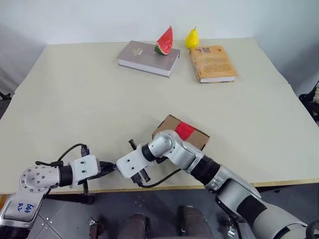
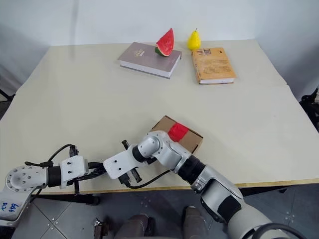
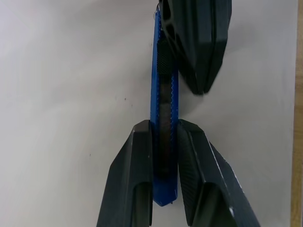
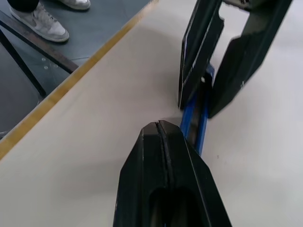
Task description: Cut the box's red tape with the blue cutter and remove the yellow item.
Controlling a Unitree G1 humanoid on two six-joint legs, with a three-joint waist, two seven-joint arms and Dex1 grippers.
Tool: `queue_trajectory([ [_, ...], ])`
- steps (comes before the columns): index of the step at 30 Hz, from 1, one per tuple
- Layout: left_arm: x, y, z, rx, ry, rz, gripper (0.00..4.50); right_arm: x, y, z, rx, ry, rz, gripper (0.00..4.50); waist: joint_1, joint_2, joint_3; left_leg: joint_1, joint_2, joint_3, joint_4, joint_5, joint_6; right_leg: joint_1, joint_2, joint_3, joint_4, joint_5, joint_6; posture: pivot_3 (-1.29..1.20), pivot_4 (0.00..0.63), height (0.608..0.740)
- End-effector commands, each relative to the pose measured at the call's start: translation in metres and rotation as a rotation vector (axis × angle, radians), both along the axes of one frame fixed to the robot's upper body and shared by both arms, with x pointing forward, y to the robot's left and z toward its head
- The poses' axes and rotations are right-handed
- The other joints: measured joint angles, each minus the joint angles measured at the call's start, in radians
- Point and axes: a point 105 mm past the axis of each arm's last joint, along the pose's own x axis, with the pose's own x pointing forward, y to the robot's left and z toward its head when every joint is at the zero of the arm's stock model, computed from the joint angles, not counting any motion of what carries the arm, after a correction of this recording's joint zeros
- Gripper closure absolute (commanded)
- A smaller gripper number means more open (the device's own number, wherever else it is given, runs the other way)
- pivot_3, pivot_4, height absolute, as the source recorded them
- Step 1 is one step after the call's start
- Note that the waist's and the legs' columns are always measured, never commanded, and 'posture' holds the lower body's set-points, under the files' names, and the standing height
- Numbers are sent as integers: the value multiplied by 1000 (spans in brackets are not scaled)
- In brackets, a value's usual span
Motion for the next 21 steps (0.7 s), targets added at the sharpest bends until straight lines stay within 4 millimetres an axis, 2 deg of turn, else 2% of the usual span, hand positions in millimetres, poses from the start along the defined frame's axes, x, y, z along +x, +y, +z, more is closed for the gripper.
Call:
queue_trajectory([
  [1, -9, -10, -15, -3, 63, -41, 4109, -2, 11, 21, 74, -38, 18, 4467, 0, 0, 0, 0, 0, 0, 0, 0, 0, 0, 0, 0, 0, 0, 0, 0, 150, 740],
  [4, -8, -10, -15, -3, 64, -41, 4109, -4, 10, 30, 96, -30, 23, 4467, 0, 0, 0, -1, 0, 0, 0, 0, 0, -1, 0, 0, 0, 0, 0, 0, 150, 740],
  [7, -9, -10, -16, -4, 74, -42, 4109, -9, -2, 50, 129, 8, 42, 4467, 2, 0, 0, -5, 0, -2, 0, 0, 0, -2, 0, 0, 0, 0, 0, 0, 150, 740],
  [9, -10, -10, -17, 0, 84, -46, 4109, -6, -7, 55, 138, -5, 23, 4467, 2, 0, 0, -6, 0, -3, 0, 0, 0, -2, 0, 0, 0, 0, 0, 0, 150, 740],
  [14, -10, -9, -19, 5, 94, -43, 4109, 11, -24, 47, 78, -64, -31, 4467, 1, 0, 0, -5, -1, -3, 0, -1, 0, -2, 0, -1, -1, 0, 0, 0, 150, 740],
  [18, -10, -9, -20, 9, 102, -39, 4109, 14, -29, 42, 55, -63, -42, 4467, 1, 0, 0, -5, -1, -3, 0, -1, 0, -2, 0, -1, -1, 0, 0, 0, 150, 740],
  [21, -10, -8, -20, 12, 105, -36, 4109, 16, -35, 29, 9, -70, -48, 4467, 1, 0, 0, -5, 0, -3, 0, -1, 0, -2, 0, -1, -1, 0, 0, 0, 150, 740],
])
